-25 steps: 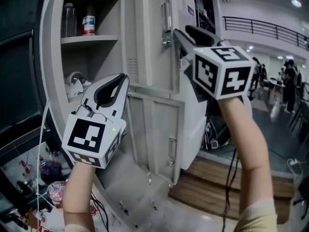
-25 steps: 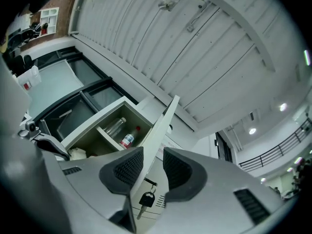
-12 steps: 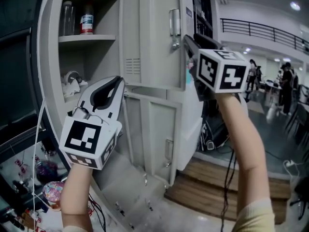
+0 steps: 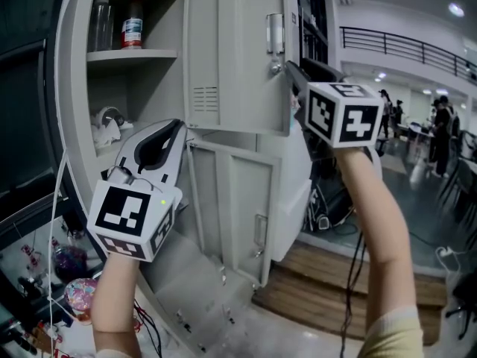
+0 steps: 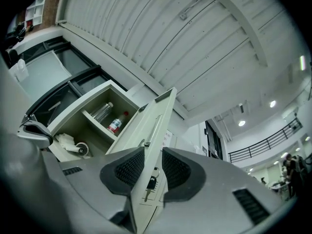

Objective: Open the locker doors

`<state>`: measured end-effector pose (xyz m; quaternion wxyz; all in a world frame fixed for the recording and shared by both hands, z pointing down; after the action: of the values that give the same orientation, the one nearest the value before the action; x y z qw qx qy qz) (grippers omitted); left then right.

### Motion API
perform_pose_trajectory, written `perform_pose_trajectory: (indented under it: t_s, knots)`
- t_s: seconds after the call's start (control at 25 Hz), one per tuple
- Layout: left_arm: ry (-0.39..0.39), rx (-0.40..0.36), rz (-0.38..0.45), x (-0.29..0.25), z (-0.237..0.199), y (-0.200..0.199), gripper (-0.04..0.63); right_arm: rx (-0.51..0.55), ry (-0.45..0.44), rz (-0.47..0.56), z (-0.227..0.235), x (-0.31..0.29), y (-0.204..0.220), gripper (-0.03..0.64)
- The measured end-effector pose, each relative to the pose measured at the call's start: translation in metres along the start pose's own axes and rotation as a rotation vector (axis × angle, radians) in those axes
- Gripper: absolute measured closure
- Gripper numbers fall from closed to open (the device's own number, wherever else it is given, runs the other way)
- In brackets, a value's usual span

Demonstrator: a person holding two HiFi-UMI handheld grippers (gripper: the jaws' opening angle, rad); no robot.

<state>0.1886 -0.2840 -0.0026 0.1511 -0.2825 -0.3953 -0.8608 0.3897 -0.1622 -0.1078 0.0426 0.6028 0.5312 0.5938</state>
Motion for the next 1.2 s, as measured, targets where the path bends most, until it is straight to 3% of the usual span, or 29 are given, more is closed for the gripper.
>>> perform_pose_trajectory:
  t_s: [0.44, 0.92, 1.2]
  knots:
    - [-0.002, 0.002, -0.022, 0.006, 0.0, 0.007, 0.591, -0.02, -0.031, -0.001, -0.002, 0.02, 0.011, 0.506]
    - [-0.011, 0.004, -0.031, 0.015, -0.003, 0.008, 0.591, -0.049, -0.144, -0.02, -0.021, 0.052, 0.017, 0.508]
    - [-0.016, 0.008, -0.026, 0.02, -0.004, 0.005, 0.591, -0.072, -0.196, -0.027, -0.034, 0.071, 0.024, 0.56]
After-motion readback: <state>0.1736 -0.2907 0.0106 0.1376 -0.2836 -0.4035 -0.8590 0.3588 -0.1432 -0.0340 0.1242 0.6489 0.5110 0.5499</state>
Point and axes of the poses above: the fingertips, and each gripper's own axes: x backward along the fingers, z to its right, y out of its underside, the point moved 2 cm from there along x, backward along the fingers, and after that the axes turned 13 degrees about z, right-handed, at the moved point
